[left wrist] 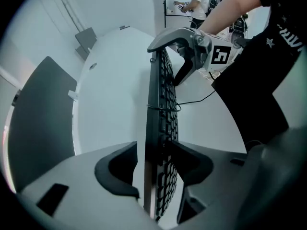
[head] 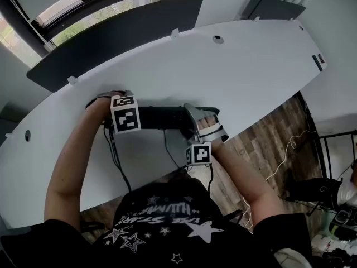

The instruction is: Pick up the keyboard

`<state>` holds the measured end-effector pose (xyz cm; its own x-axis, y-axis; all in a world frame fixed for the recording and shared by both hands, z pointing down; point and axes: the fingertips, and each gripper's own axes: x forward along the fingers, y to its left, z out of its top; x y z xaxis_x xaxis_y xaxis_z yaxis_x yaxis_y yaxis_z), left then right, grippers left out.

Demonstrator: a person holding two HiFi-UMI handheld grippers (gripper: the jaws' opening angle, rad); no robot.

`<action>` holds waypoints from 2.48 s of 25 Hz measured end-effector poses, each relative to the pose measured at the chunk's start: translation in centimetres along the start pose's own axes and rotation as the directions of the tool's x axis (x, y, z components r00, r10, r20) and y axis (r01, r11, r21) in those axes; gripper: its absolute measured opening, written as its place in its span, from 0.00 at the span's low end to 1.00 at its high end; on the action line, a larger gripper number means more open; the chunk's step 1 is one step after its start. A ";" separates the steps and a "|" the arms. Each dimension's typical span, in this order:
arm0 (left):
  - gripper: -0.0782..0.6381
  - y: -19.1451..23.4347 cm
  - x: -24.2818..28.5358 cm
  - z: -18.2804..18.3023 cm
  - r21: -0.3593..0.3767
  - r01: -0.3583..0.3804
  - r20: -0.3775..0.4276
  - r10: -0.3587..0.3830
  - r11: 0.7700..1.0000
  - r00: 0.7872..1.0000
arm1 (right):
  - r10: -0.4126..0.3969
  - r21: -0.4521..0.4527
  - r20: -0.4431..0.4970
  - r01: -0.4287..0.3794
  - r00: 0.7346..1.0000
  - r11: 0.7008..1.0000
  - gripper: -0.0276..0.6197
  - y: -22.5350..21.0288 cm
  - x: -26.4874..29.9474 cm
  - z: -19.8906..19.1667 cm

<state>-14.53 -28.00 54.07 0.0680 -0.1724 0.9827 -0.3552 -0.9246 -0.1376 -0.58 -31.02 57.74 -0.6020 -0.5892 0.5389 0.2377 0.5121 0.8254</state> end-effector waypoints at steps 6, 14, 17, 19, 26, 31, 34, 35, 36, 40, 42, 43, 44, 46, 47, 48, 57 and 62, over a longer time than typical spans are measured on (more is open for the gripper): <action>0.38 -0.6 0.2 0.3 0.050 0.071 -0.022 -0.070 0.996 0.997 | -0.005 -0.007 0.007 0.005 1.000 1.000 0.94 -0.1 -0.1 -0.1; 0.32 -0.7 0.5 0.2 -0.019 0.167 0.013 -0.166 0.986 0.986 | 0.014 0.000 0.023 -0.014 1.000 1.000 0.94 0.1 -0.1 -0.1; 0.31 -1.1 0.6 -0.3 -0.040 0.205 -0.028 -0.206 0.978 0.978 | 0.005 -0.005 0.023 -0.005 1.000 1.000 0.94 0.1 0.0 -0.1; 0.29 -1.7 0.7 -0.9 -0.060 0.239 -0.052 -0.243 0.969 0.969 | -0.013 -0.021 0.027 0.013 1.000 1.000 0.94 -0.1 -0.1 0.1; 0.23 -4.7 -0.7 -0.4 -0.200 0.396 0.176 -0.365 0.896 0.914 | -0.075 -0.052 -0.018 0.074 0.997 0.996 0.94 -0.5 0.2 -0.2; 0.23 -5.6 -1.4 -0.8 -0.246 0.432 0.266 -0.368 0.868 0.891 | -0.090 -0.046 -0.038 0.088 0.995 0.995 0.94 -0.7 0.7 0.4; 0.23 -5.6 -2.3 -1.2 -0.259 0.429 0.325 -0.340 0.865 0.883 | -0.098 -0.030 -0.037 0.097 0.995 0.995 0.94 -0.8 0.8 1.3; 0.23 -5.6 -2.6 -1.2 -0.265 0.429 0.352 -0.327 0.864 0.877 | -0.099 -0.020 -0.036 0.098 0.994 0.995 0.94 -0.9 0.8 1.5; 0.23 -5.6 -3.0 -1.3 -0.271 0.432 0.378 -0.317 0.860 0.870 | -0.099 -0.012 -0.035 0.099 0.994 0.995 0.94 -1.0 0.7 1.8; 0.23 -5.8 -3.6 -2.1 -0.298 0.446 0.427 -0.300 0.844 0.853 | -0.097 0.027 -0.038 0.098 0.995 0.995 0.94 -1.4 0.6 2.5; 0.23 -5.9 -3.8 -2.5 -0.320 0.460 0.461 -0.288 0.828 0.839 | -0.109 0.084 -0.054 0.113 0.993 0.990 0.94 -1.9 0.7 2.3; 0.23 -6.0 -4.0 -2.6 -0.331 0.468 0.484 -0.278 0.820 0.830 | -0.120 0.107 -0.063 0.127 0.991 0.986 0.94 -2.2 0.6 2.2; 0.23 -6.0 -4.1 -2.8 -0.339 0.475 0.505 -0.268 0.812 0.820 | -0.132 0.123 -0.071 0.140 0.989 0.983 0.94 -2.6 0.5 2.2; 0.23 -6.2 -4.5 -3.1 -0.349 0.484 0.538 -0.252 0.802 0.805 | -0.148 0.135 -0.082 0.158 0.986 0.978 0.94 -3.2 0.2 2.3; 0.23 -6.4 -4.7 -3.4 -0.350 0.487 0.550 -0.245 0.800 0.798 | -0.155 0.134 -0.087 0.165 0.984 0.977 0.94 -3.5 0.0 2.6; 0.23 -6.6 -4.8 -3.6 -0.350 0.489 0.562 -0.239 0.799 0.792 | -0.164 0.132 -0.090 0.175 0.982 0.976 0.94 -3.7 -0.3 2.8; 0.23 -7.6 -6.1 -6.0 -0.390 0.529 0.679 -0.153 0.753 0.718 | -0.281 0.313 -0.188 0.328 0.941 0.891 0.94 -6.5 -4.0 1.8; 0.23 -8.7 -7.4 -6.1 -0.420 0.553 0.783 -0.021 0.719 0.622 | -0.289 0.484 -0.246 0.376 0.925 0.790 0.93 -6.8 -6.8 1.3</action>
<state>-17.59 -16.64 48.77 0.7796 -0.3538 0.5167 -0.6097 -0.6173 0.4972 0.88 -29.67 48.26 -0.4380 -0.8469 0.3015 -0.4073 0.4859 0.7733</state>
